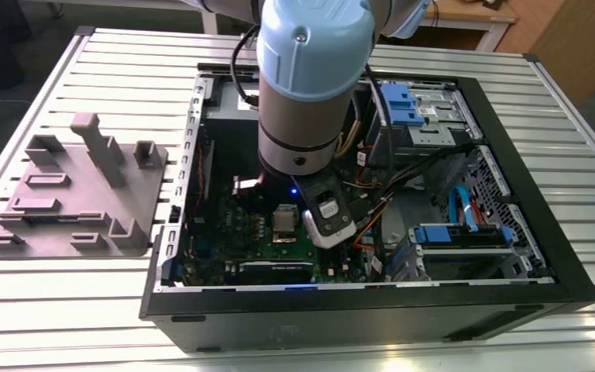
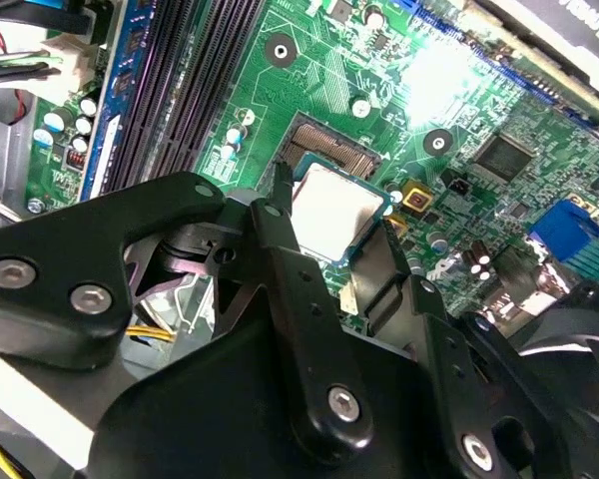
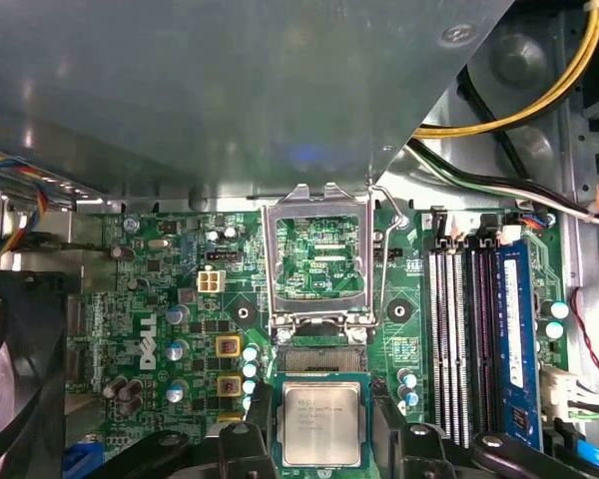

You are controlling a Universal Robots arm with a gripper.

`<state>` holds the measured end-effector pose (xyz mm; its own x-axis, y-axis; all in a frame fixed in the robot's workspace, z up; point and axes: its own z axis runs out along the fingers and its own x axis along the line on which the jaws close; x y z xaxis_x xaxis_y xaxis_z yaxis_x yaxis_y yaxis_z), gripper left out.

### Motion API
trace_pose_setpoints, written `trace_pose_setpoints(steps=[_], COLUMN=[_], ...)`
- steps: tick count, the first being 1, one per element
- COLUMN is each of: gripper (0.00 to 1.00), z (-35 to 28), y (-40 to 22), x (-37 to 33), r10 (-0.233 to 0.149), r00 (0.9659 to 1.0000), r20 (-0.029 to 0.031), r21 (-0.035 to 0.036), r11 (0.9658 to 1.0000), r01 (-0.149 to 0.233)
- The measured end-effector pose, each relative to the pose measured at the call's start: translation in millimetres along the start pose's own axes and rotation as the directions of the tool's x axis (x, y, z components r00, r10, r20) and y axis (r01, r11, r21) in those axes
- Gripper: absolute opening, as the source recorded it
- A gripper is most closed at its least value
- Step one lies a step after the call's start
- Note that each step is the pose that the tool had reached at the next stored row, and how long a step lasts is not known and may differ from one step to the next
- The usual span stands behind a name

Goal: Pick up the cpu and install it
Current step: 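Place the cpu into insertion slot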

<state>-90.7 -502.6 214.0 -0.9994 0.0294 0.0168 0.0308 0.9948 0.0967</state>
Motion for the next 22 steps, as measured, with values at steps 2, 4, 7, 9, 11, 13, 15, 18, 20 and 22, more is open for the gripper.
trace_pose_setpoints(steps=[2, 4, 7, 9, 11, 13, 15, 18, 20, 22], gripper=[0.47, 0.47, 0.47, 0.47, 0.47, 0.47, 0.47, 0.47, 0.47, 0.47], z=[2.1, 4.4, 5.8, 5.8, 6.0, 7.0, 8.7, 11.9, 12.3, 12.3], y=[-0.2, -0.4, -0.6, -0.6, -0.6, -1.5, -1.8, -2.2, -2.3, -2.2], x=[0.0, -0.1, -0.1, -0.1, -0.1, -0.1, -0.1, -0.2, -0.2, -0.2], r10=[0.000, 0.003, 0.012, 0.012, 0.013, 0.013, 0.013, 0.013, 0.013, 0.013], r00=[1.0000, 1.0000, 0.9999, 0.9999, 0.9999, 0.9999, 0.9999, 0.9999, 0.9999, 0.9999], r20=[0.0000, 0.0003, 0.0011, 0.0011, 0.0012, 0.0013, 0.0012, 0.0013, 0.0012, 0.0011], r21=[-0.0002, -0.0002, -0.0001, -0.0002, -0.0003, -0.0005, -0.0004, -0.0004, -0.0002, -0.0001], r11=[1.0000, 1.0000, 0.9999, 0.9999, 0.9999, 0.9999, 0.9999, 0.9999, 0.9999, 0.9999], r01=[0.000, -0.003, -0.012, -0.012, -0.013, -0.013, -0.013, -0.013, -0.013, -0.013])
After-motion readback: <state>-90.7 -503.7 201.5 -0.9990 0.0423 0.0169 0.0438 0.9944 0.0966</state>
